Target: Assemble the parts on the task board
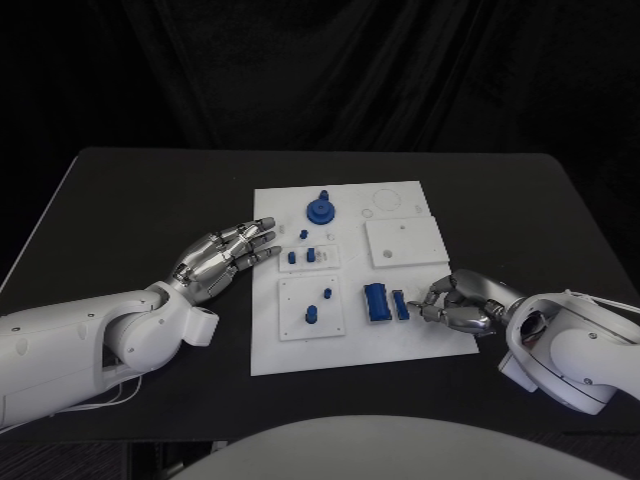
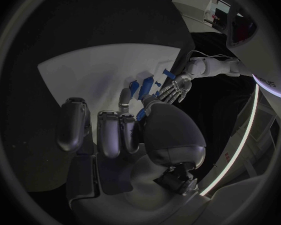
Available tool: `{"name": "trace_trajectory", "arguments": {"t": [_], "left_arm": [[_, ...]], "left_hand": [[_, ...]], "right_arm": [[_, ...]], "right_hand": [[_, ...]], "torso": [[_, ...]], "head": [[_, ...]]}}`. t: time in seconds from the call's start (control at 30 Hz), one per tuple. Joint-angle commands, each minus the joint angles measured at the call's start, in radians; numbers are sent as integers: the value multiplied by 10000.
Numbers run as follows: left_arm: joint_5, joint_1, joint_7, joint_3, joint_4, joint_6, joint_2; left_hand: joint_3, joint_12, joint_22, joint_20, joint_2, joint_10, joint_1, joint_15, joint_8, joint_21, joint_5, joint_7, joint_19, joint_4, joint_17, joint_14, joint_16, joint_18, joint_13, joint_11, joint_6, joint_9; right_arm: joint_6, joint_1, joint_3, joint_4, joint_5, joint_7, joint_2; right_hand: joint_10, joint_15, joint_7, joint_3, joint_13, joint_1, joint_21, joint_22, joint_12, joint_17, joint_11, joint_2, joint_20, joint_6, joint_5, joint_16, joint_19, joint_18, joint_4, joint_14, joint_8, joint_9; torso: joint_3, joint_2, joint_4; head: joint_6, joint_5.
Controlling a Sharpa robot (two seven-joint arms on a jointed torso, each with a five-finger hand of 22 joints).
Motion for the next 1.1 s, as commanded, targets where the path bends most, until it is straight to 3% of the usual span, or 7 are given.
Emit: {"name": "trace_trajectory", "arguments": {"t": [0.03,0.47,1.1], "left_arm": [[-16,-16,629,7,12,66,29],[-16,-22,590,6,1,68,43],[-16,-38,563,6,-37,87,94]], "left_hand": [[41,-6,-5,12,-11,7,32,57,12,49,43,36,46,14,12,47,26,-124,5,49,1,0],[65,-11,-16,13,-1,3,33,66,10,47,49,46,43,11,12,47,26,-131,5,61,-8,-1],[90,-19,-13,14,9,-2,34,78,9,49,53,54,47,9,13,50,32,-139,4,71,-10,-2]], "right_arm": [[214,-38,-2,6,-4,43,19],[309,-135,-1,-187,-3,21,172],[326,-151,3,-530,-3,17,433]], "right_hand": [[1023,-74,-1,-58,2634,158,22,1739,28,1775,-69,-11,-63,-113,-94,-30,5,36,2,860,85,45],[1023,-142,-97,107,2634,1012,48,1747,28,1788,-153,-29,-125,-251,-187,-23,21,31,-272,865,452,369],[1023,-205,-184,305,2634,1542,77,1755,28,1805,-229,128,-182,-204,-273,-13,39,25,-432,872,726,545]], "torso": [[1,2,23],[1,4,12],[4,-3,25]], "head": [[0,-29],[0,11],[0,7]]}}
